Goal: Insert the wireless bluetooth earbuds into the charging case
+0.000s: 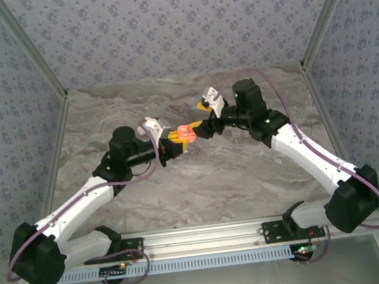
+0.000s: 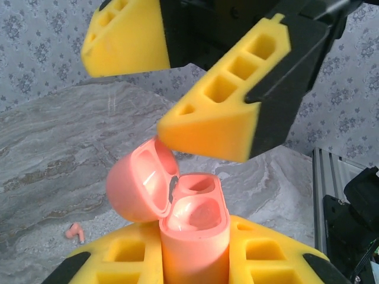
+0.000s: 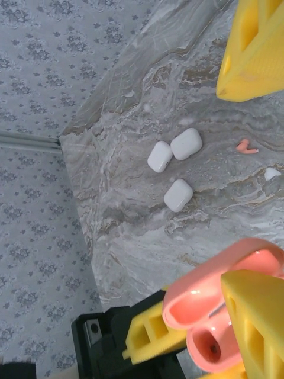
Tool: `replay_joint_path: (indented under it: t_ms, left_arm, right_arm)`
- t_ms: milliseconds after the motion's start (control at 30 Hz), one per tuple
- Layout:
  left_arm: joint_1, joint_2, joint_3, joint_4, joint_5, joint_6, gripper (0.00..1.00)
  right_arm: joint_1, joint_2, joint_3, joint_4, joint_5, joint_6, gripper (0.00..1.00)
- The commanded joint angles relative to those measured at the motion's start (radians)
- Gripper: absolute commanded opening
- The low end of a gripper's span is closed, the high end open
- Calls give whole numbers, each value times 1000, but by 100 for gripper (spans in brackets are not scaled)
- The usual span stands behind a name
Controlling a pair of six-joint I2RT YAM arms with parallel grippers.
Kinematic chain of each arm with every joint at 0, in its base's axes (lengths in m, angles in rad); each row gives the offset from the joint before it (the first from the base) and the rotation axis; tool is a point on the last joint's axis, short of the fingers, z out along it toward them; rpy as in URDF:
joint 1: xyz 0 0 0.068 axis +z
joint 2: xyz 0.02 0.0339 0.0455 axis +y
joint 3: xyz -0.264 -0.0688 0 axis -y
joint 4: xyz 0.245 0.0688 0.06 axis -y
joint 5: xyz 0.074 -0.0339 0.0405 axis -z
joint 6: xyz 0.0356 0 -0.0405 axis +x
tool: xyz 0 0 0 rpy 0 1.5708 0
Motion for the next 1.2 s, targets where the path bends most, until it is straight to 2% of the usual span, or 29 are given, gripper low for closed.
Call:
replay_joint_path:
  t_ms: [0,200,333,467,600,833,967,1167]
  left_arm:
    - [-5,-30,5,11,9,21,8]
    - [-5,-60,-24,0,-78,36,7]
    - [-7,-114,-76,10,-141,41,7]
    - [-7,-175,-118,4,-180,42,7]
    - [-7,-221,-134,-20,-200,42,7]
    - [-7,-233,-138,-29,-203,37,7]
    - [-9,-233,-134,-41,-203,38,6]
    - [-10,-236,-134,-48,-206,39,6]
  right_arm:
    - [-6,0,28,-27,-2,-3,77]
    - [-79,-81,-12,34,-52,127,78]
    - [-125,-55,-11,-70,87,241,78]
    - [-155,87,44,-228,183,328,73]
    - [-136,283,170,-370,260,337,66]
    - [-125,619,355,-445,321,390,54]
    - [-113,731,426,-464,357,403,50]
    - [-97,809,473,-482,374,402,46]
